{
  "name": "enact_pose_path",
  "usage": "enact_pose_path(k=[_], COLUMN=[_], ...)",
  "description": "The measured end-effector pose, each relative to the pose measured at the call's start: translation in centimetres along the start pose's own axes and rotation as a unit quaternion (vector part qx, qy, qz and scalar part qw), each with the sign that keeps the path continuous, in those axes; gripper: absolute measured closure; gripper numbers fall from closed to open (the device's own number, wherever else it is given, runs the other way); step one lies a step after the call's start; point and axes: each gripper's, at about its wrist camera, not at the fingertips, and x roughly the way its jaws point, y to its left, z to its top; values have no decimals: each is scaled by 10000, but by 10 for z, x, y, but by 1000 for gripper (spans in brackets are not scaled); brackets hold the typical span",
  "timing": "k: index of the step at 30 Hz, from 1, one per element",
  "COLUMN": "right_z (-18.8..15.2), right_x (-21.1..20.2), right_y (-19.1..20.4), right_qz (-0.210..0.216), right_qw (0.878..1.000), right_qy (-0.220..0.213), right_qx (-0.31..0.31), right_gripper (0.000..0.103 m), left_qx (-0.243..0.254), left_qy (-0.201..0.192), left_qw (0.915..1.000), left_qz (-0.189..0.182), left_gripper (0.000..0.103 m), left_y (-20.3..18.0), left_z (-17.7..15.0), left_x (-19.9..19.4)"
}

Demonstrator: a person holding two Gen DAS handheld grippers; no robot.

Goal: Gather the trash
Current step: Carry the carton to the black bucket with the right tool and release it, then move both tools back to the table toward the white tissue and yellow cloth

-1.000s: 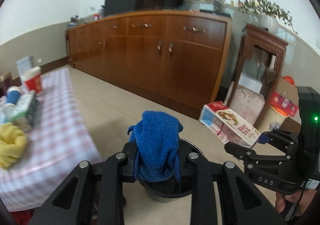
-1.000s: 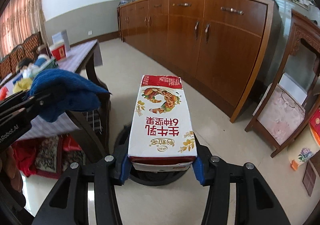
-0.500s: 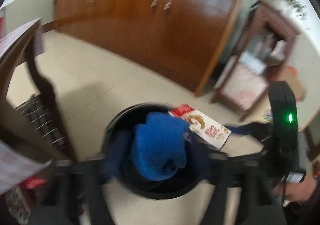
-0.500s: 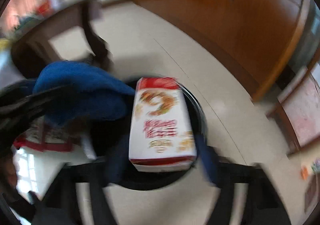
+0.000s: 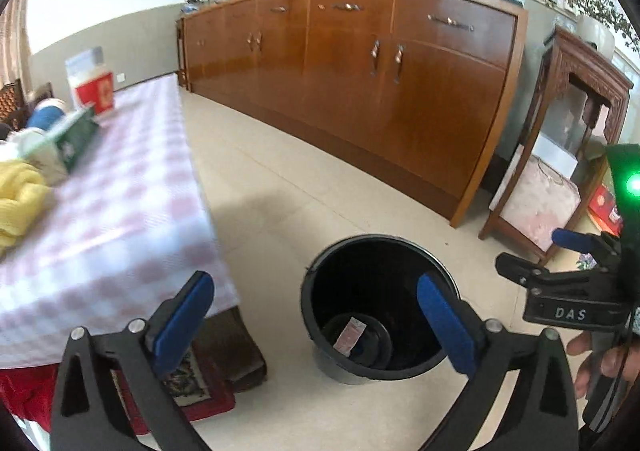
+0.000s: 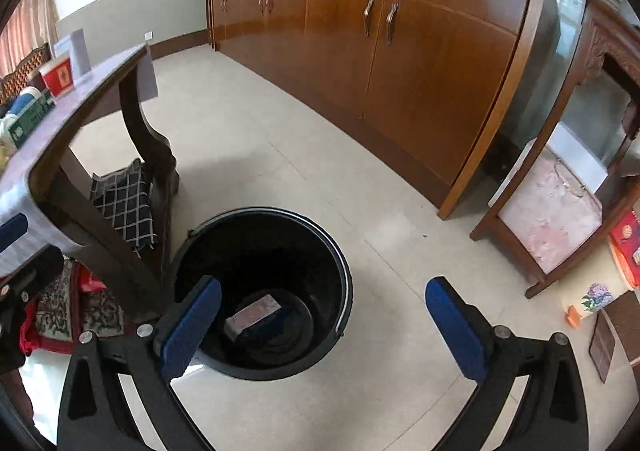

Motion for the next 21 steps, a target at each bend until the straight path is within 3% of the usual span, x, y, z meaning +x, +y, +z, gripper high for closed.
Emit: enact_pose_path(k=[15, 21], right_z=[8, 11], right_x=[-81, -111], right_y=[32, 64], right_qz=[58, 363], right_qw=[9980, 9950], right_qy=[-636, -910], right_qx=[-5, -201], right_gripper=[0, 0], left_qx=[-217, -378], left_qy=[-654, -840], left_qw=[9966, 9933], left_qz=[446, 695], left_gripper=[1, 1], left_y=[55, 79], left_z=[12, 9], left_x=[-63, -95])
